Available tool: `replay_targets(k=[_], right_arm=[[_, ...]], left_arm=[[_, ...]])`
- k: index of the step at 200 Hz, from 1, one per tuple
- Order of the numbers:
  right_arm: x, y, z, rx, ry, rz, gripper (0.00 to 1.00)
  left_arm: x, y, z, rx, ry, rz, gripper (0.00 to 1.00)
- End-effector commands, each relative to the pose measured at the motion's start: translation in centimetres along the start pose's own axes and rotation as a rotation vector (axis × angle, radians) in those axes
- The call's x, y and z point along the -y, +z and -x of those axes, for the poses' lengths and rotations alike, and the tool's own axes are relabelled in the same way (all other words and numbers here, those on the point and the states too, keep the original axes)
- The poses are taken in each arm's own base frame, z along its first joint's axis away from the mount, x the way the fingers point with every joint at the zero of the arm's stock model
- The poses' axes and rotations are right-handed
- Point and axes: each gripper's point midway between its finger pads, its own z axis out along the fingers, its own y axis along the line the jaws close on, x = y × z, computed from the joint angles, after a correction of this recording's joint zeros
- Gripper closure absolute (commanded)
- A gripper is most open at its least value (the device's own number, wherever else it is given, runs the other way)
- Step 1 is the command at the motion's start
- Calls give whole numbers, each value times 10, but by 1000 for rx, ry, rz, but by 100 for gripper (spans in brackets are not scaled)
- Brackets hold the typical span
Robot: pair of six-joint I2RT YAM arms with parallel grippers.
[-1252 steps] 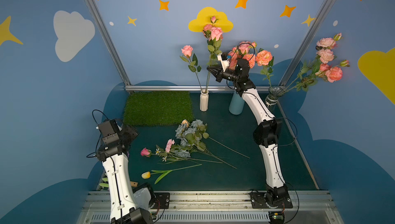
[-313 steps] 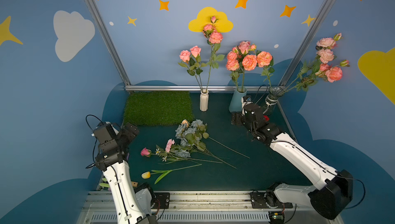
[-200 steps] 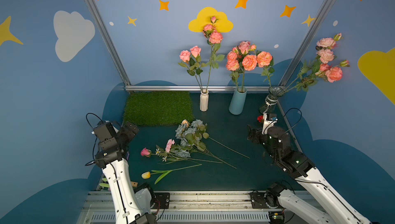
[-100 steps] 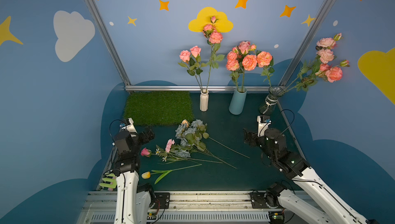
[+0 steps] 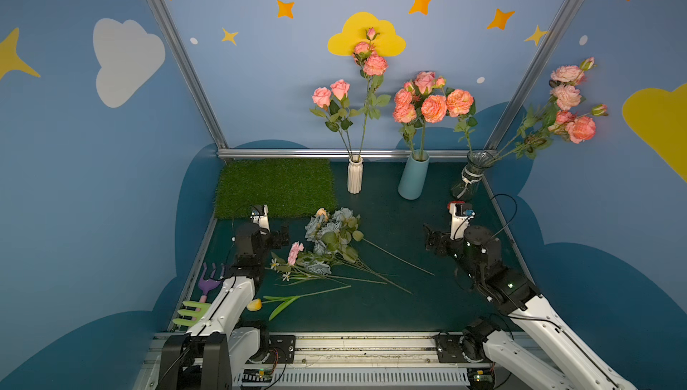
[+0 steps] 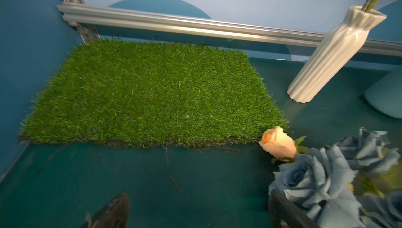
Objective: Place the pink flowers into the vase
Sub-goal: Reset both arms
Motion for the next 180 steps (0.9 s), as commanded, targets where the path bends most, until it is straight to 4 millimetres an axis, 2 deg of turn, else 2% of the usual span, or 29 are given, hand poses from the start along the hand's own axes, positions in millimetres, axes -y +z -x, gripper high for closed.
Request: replay_targets(k=[1,47,78,113,122,141,164,180], right_arm=[[4,-1,-2,25,25,-4,11],[3,0,-6,19,24,2,11],[6,3,-9,10,22,-13,10],[9,9,-13,-5,30,-24,10],[9,10,-14,-9,32,-25,10],[11,14,-16,-19,31,-30,10],[14,19,-18,-31,31,-43,10],[16,21,-19,-34,31,-53,10]], left_arm=[[-11,5,18,103,47,79,0],[-11,20,-8,119,44,89,0],[2,25,-8,193,101,38,0],[5,35,-30,195,114,19,0],[8,38,-27,238,134,14,0],[1,43,-31,153,119,70,0],[-11,64,-29,65,93,144,0],[-19,65,-28,73,60,164,0]])
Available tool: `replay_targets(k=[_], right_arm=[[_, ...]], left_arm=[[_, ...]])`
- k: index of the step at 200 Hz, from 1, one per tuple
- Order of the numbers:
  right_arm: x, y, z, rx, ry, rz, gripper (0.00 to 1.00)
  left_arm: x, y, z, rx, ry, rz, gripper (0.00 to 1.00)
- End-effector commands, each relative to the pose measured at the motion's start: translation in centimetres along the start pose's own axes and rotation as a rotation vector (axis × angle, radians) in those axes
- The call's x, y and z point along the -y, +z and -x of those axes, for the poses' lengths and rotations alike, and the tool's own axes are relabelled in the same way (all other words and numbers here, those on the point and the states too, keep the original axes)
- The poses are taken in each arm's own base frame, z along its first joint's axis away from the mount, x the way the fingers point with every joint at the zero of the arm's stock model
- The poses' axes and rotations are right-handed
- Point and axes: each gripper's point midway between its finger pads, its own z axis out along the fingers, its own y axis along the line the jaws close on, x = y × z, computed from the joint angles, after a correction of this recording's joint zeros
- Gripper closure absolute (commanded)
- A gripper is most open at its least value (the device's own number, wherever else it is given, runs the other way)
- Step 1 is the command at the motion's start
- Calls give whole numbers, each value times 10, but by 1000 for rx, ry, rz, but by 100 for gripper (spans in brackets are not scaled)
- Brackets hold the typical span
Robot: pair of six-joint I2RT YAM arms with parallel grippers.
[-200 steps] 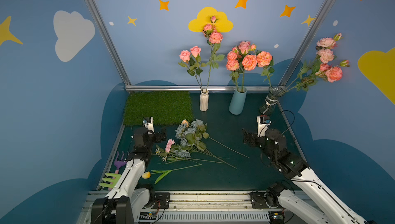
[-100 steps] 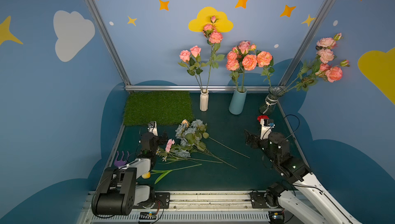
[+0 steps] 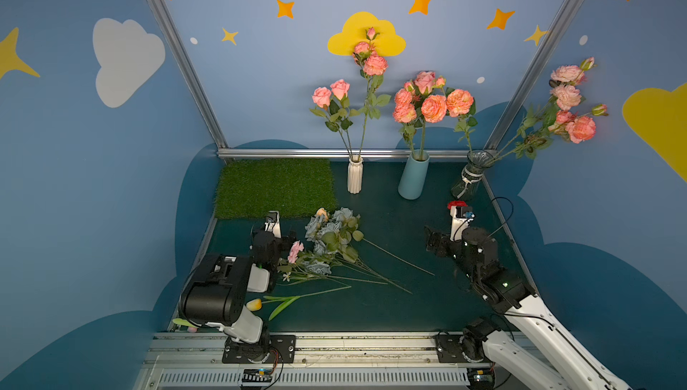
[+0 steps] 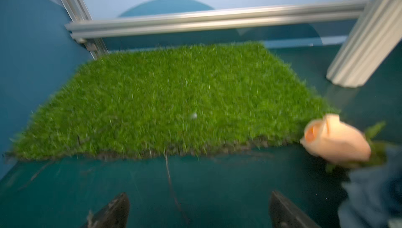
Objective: Place the pink flowers into the vase
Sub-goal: Reset both arms
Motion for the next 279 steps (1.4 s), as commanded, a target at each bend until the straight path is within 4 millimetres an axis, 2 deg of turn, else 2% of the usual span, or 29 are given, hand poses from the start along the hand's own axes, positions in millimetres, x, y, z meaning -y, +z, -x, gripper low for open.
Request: replay_targets(k=[1,61,104,138,169,249,279], right_arm=[[2,4,2,14,9,-5,10],[21,2,5,61,9,-83,10],[32,6,8,149,-97,-139,10],[40,16,10,144,-204,-193,10],[67,25,6,90,-227,-326,10],[122,31,-3,192,-155,-395,10],[137,41,-10,157,-119,-422,10]], left_arm=[[-16,6,-5,-40,-35,77,0],[-18,6,-4,-44,-49,73,0],[-18,6,-5,-45,-49,74,0],[-18,6,-5,-45,-49,73,0],[-18,6,-5,-45,-49,73,0],[-18,6,-5,-45,-49,74,0],[-18,6,-5,-45,-49,73,0]])
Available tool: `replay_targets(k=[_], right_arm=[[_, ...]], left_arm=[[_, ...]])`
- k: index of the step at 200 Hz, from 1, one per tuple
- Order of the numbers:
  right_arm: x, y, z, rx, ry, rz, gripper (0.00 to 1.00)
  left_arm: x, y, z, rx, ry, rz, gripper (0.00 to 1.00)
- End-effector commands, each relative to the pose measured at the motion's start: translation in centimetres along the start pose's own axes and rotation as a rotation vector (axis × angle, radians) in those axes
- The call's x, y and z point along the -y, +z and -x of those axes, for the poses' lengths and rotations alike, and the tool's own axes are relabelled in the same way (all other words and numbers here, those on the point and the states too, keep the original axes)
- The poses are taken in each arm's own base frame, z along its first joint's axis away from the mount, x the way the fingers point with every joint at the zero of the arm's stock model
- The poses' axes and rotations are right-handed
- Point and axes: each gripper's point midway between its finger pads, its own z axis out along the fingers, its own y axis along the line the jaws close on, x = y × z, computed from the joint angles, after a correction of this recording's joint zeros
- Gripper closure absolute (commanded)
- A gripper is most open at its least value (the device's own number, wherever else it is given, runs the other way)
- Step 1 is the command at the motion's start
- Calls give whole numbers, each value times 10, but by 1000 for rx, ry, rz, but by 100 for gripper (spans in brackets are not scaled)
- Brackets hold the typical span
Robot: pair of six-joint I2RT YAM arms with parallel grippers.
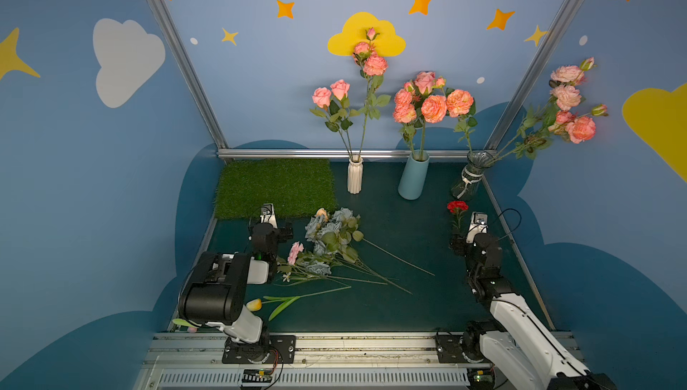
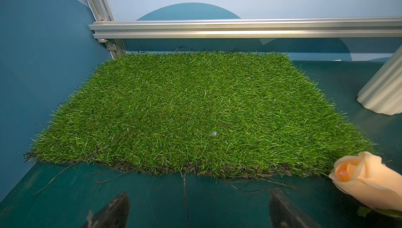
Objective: Place the pink flowers into the vase
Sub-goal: Reset both arms
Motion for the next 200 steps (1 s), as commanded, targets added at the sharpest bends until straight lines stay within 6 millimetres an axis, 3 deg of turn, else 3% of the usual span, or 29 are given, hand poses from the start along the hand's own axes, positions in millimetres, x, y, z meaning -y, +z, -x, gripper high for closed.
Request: replay_targets(k=[1,59,107,163,200], right_arm=[[-1,8,15,48,38,15,10],[-14,38,-21,-23,53,44,10],[-19,43,-16,20,61,64,10],[-37,64,-21,20,42,117,10],[-54,66,-24,26,-13,164,10]], left_arm=[[-2,0,-2,-6,-5,10,0],[-3,0,-2,-6,-5,11,0],[-2,0,-2,-6,-3,10,0],[-3,0,-1,-4,-4,11,0],[-3,0,-2,-5,-4,10,0]])
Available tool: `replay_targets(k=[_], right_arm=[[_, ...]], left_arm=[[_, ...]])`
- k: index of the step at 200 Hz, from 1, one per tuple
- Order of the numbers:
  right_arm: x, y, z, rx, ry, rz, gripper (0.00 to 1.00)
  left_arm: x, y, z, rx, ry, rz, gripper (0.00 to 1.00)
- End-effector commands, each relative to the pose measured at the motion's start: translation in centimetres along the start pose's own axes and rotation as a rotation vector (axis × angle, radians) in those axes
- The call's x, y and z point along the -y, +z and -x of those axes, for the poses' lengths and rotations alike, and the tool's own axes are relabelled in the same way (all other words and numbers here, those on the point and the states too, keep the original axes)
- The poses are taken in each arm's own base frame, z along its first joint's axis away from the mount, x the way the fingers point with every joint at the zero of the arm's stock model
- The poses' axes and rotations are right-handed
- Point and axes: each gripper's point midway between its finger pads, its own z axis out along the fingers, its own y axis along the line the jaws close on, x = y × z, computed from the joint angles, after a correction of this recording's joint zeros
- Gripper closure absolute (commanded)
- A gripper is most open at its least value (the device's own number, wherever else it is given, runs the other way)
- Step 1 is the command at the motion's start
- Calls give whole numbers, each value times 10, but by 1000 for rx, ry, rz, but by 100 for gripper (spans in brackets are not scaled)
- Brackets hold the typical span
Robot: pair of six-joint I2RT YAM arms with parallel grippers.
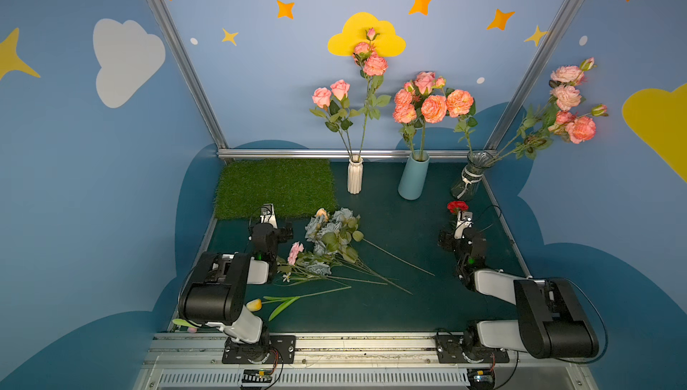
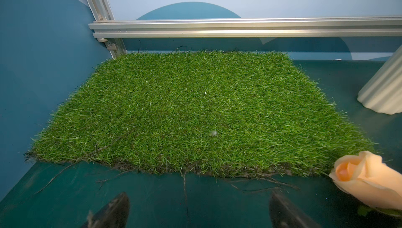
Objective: Place the pink flowers into the vase
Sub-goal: Reset both arms
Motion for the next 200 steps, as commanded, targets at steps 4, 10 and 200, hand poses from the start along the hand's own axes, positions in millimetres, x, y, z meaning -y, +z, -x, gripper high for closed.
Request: replay_targets(k=[4,10,200], right_arm=[[-11,4,23,77,-26,30,10],[-13,7,22,66,-30,33,10],[-11,28,15,-58,-5,64,10]], left_arm=[[-2,0,-2,-3,-4,9,0],[-2,0,-2,-4,-4,10,0],[-2,0,0,0,-5,10,0]])
